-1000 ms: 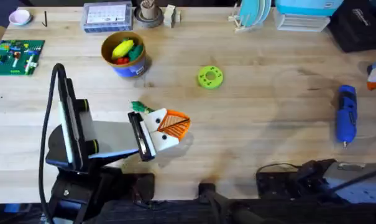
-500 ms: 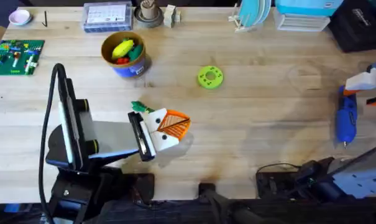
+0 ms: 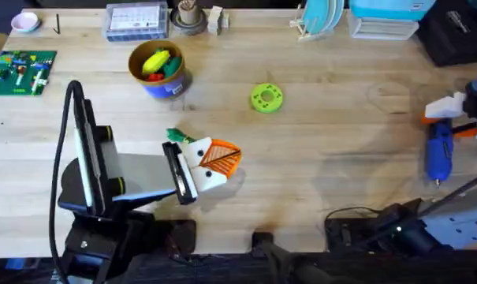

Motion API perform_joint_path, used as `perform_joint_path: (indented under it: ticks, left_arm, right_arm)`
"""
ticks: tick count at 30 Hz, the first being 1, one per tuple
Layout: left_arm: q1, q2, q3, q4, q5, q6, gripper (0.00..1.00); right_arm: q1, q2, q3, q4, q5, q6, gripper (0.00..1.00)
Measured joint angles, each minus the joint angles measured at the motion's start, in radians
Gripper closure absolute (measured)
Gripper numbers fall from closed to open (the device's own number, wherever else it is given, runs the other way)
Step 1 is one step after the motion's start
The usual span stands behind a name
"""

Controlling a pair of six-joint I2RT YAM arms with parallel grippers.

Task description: Pick up the gripper from the table and insert it into the empty holder that is missing its gripper. Then pick up a screw, insert it into the mounting hole, and use the screwdriver to tighten it. Finally, clean up the table by picking up the vegetable and placing it into the bucket.

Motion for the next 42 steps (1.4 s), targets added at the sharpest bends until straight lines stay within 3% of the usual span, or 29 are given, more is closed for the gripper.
perform_joint_path:
  ticks: [19, 22, 25, 28, 32, 35, 42]
  left_arm:
    - [0.000, 0.000, 0.000, 0.000, 0.000, 0.000, 0.997]
    - [0.000, 0.000, 0.000, 0.000, 0.000, 0.000, 0.997]
    - [0.000, 0.000, 0.000, 0.000, 0.000, 0.000, 0.997]
    - [0.000, 0.000, 0.000, 0.000, 0.000, 0.000, 0.997]
    - [0.000, 0.000, 0.000, 0.000, 0.000, 0.000, 0.997]
    - [0.000, 0.000, 0.000, 0.000, 0.000, 0.000, 0.997]
    - [0.000, 0.000, 0.000, 0.000, 0.000, 0.000, 0.997]
  right_arm:
    - [0.042, 0.000, 0.000, -0.039, 0.097, -0.003, 0.191]
    - [0.042, 0.000, 0.000, -0.039, 0.107, -0.005, 0.310]
    - [0.042, 0.000, 0.000, -0.036, 0.113, -0.007, 0.506]
    - [0.042, 0.000, 0.000, -0.035, 0.113, -0.010, 0.593]
    - [0.042, 0.000, 0.000, -0.035, 0.113, -0.015, 0.784]
    - [0.042, 0.000, 0.000, -0.034, 0.115, -0.016, 0.976]
    - [0.051, 0.000, -0.001, -0.036, 0.109, -0.014, 0.979]
